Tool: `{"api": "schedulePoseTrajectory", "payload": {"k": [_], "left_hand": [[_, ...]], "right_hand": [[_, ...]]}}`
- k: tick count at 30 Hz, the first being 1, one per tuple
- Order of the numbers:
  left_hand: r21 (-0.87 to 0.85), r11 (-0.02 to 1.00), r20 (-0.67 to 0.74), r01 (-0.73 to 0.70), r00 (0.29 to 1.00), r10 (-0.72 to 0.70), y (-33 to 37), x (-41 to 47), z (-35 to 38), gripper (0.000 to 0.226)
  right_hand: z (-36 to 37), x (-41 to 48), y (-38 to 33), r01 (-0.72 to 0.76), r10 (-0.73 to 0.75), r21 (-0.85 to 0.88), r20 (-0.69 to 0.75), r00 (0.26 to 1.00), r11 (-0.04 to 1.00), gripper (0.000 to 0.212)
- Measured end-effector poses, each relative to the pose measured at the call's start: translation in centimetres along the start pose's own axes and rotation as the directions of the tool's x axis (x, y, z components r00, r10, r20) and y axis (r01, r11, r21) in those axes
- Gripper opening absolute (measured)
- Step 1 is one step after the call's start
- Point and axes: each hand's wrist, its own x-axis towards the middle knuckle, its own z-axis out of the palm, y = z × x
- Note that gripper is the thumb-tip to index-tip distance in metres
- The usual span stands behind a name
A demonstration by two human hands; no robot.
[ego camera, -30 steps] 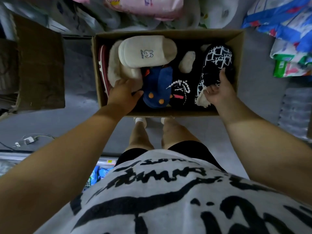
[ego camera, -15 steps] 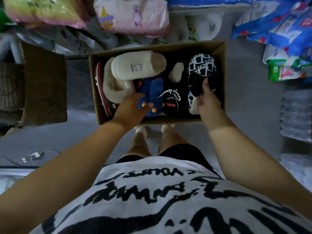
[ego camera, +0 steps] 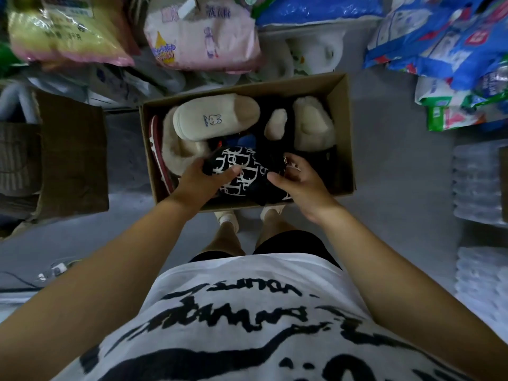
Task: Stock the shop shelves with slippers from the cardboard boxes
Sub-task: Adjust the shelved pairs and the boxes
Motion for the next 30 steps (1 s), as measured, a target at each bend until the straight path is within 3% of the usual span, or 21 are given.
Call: {"api": "schedulePoseTrajectory", "payload": {"k": [3, 9, 12, 14, 16, 19, 21, 27, 30], "left_hand": [[-0.004, 0.999, -0.065, 0.053, 0.996, -0.053, -1.3, 0.0, -0.8, 0.038], [-0.127, 0.987, -0.238, 0.093, 0.963, -0.122, -3.0, -1.1, -3.8, 0.052], [-0.208, 0.971, -0.258, 0.12, 0.95, -0.173, -3.7, -2.5, -6.1, 0.073], [-0.245, 0.96, -0.252, 0.139, 0.947, -0.201, -4.0, -3.6, -7.3, 0.059], [-0.273, 0.945, -0.227, 0.181, 0.942, -0.246, -4.5, -4.5, -8.3, 0.058], [-0.342, 0.904, -0.192, 0.256, 0.923, -0.334, -6.2, -5.9, -9.1, 0.093], [-0.381, 0.88, -0.165, 0.284, 0.916, -0.366, -7.5, -6.9, -9.1, 0.113], [-0.456, 0.831, -0.153, 0.318, 0.892, -0.426, -9.8, -8.2, -8.4, 0.115], [-0.488, 0.811, -0.144, 0.322, 0.887, -0.439, -9.9, -8.2, -8.4, 0.109]], "right_hand": [[0.0, 0.8, -0.6, 0.013, -0.005, -0.133, 0.059, 0.998, 0.991, 0.063], [-1.5, 4.0, -2.7, 0.004, -0.01, -0.245, -0.024, 1.0, 0.97, 0.043], [-2.4, 6.3, -3.7, 0.021, -0.027, -0.348, -0.011, 1.0, 0.937, 0.043], [-2.4, 8.3, -3.8, 0.031, -0.013, -0.474, 0.041, 0.999, 0.88, 0.047], [-1.9, 10.3, -3.9, 0.05, 0.038, -0.644, 0.122, 0.992, 0.763, 0.058], [-1.0, 12.9, -3.7, 0.111, 0.129, -0.821, 0.219, 0.967, 0.56, 0.076], [-0.3, 14.0, -3.3, 0.163, 0.157, -0.879, 0.256, 0.954, 0.447, 0.074], [-0.3, 15.8, -3.5, 0.253, 0.191, -0.965, 0.238, 0.952, -0.062, 0.081], [-1.0, 15.3, -3.1, 0.255, 0.25, -0.957, 0.215, 0.944, -0.141, 0.088]]}}
